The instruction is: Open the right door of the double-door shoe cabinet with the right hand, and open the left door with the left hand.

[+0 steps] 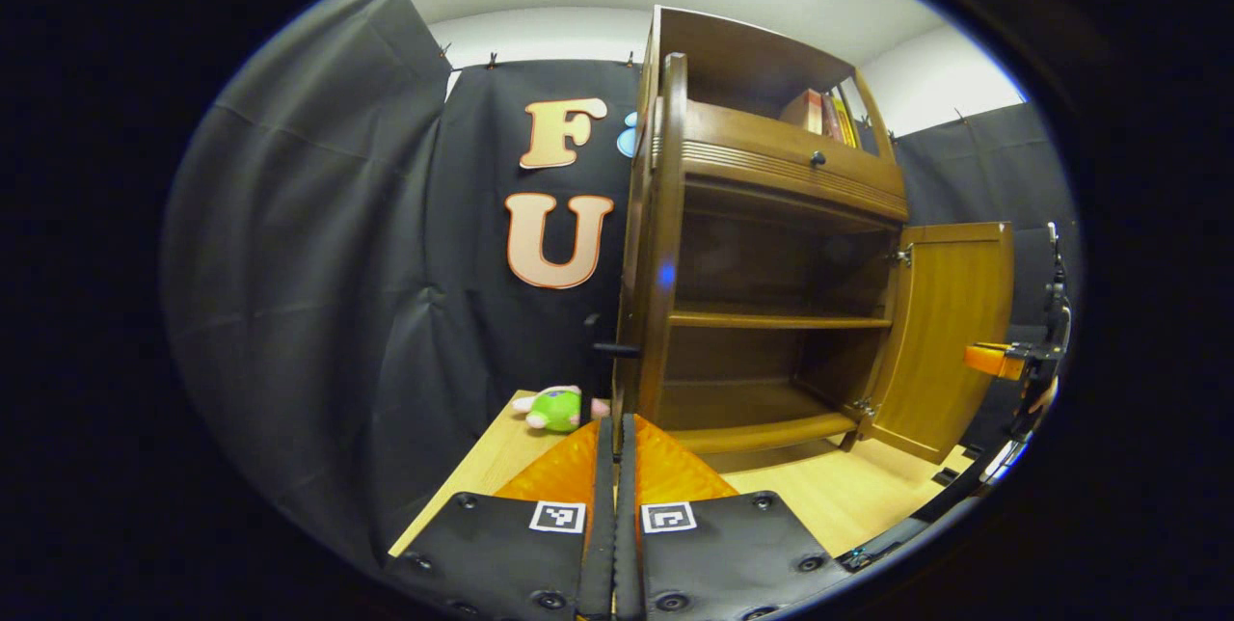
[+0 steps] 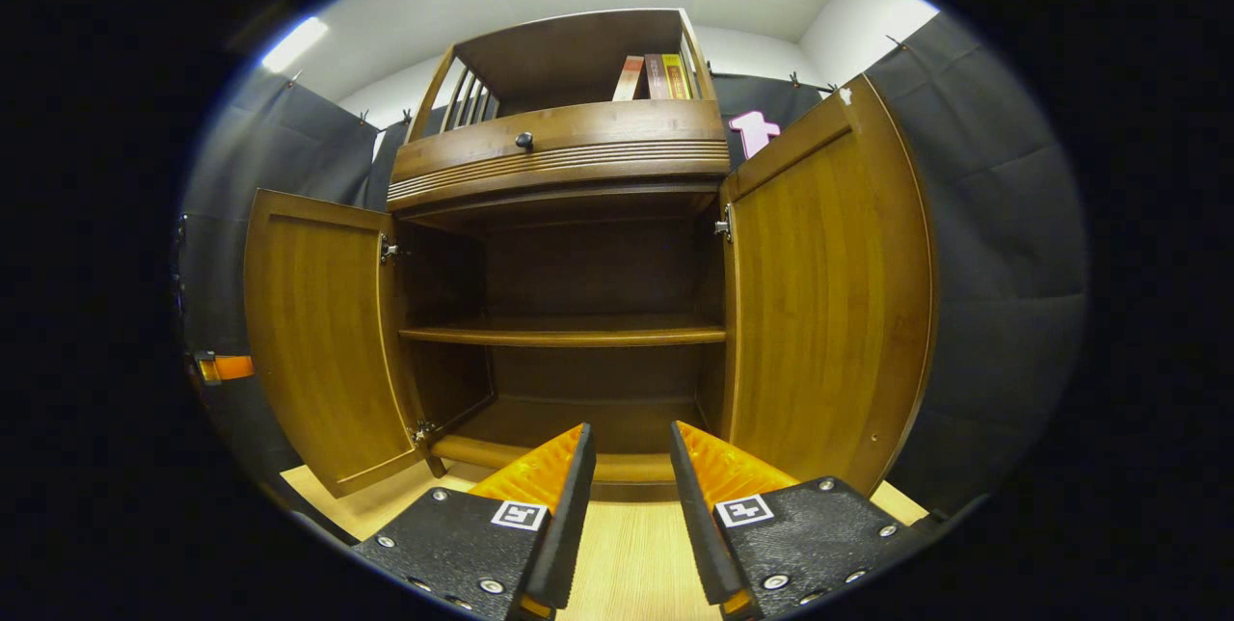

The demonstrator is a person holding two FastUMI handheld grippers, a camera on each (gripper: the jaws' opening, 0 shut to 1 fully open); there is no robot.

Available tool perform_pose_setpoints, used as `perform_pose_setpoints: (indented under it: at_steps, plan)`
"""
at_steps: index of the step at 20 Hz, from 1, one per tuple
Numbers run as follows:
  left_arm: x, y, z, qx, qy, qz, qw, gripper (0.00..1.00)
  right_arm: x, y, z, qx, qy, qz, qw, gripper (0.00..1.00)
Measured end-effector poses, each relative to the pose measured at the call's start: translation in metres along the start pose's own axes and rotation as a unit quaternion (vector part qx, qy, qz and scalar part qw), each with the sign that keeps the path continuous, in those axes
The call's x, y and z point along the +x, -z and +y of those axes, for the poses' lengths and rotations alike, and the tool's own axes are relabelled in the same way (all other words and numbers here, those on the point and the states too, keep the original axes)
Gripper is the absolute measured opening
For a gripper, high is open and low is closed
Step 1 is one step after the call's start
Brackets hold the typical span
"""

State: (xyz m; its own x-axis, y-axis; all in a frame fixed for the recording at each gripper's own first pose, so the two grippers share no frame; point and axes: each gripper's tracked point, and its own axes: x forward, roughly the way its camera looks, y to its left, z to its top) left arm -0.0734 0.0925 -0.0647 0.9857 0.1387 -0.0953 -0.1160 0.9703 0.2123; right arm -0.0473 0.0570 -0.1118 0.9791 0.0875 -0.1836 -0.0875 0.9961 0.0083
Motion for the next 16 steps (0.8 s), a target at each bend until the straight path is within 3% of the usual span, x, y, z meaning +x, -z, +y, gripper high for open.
perform_pose_setpoints:
  at_steps: [3, 7, 8, 9, 11, 12, 14, 15, 16]
  plan:
    - [-0.011, -0.02, -0.023, 0.006, 0.013, -0.01, 1.0, 0.11, -0.005, -0.005, -0.009, 0.002, 0.002, -0.003, 1.0, 0.5]
    - [-0.022, -0.039, -0.057, 0.014, 0.019, -0.023, 0.999, 0.08, -0.013, -0.012, -0.023, 0.005, 0.004, -0.008, 1.0, 0.5]
    - [-0.023, -0.041, -0.063, 0.018, 0.022, -0.026, 0.999, 0.14, -0.014, -0.014, -0.027, 0.004, 0.005, -0.01, 1.0, 0.6]
    - [-0.024, -0.044, -0.071, 0.021, 0.022, -0.029, 0.999, 0.17, -0.016, -0.015, -0.03, 0.004, 0.004, -0.012, 1.0, 0.54]
    - [-0.024, -0.049, -0.081, 0.024, 0.018, -0.033, 0.999, 0.32, -0.02, -0.019, -0.037, 0.003, 0.006, -0.015, 1.0, 0.65]
    - [-0.024, -0.053, -0.084, 0.025, 0.011, -0.036, 0.999, 0.39, -0.022, -0.021, -0.041, 0.002, 0.008, -0.016, 1.0, 0.79]
    - [-0.02, -0.061, -0.094, 0.027, 0.01, -0.048, 0.998, 0.55, -0.026, -0.027, -0.05, 0.001, 0.011, -0.02, 1.0, 0.76]
    - [-0.018, -0.062, -0.1, 0.027, 0.012, -0.051, 0.998, 0.63, -0.029, -0.03, -0.053, 0.0, 0.013, -0.023, 1.0, 0.93]
    - [-0.016, -0.063, -0.106, 0.026, 0.016, -0.053, 0.998, 0.71, -0.032, -0.033, -0.055, -0.002, 0.014, -0.026, 1.0, 0.84]
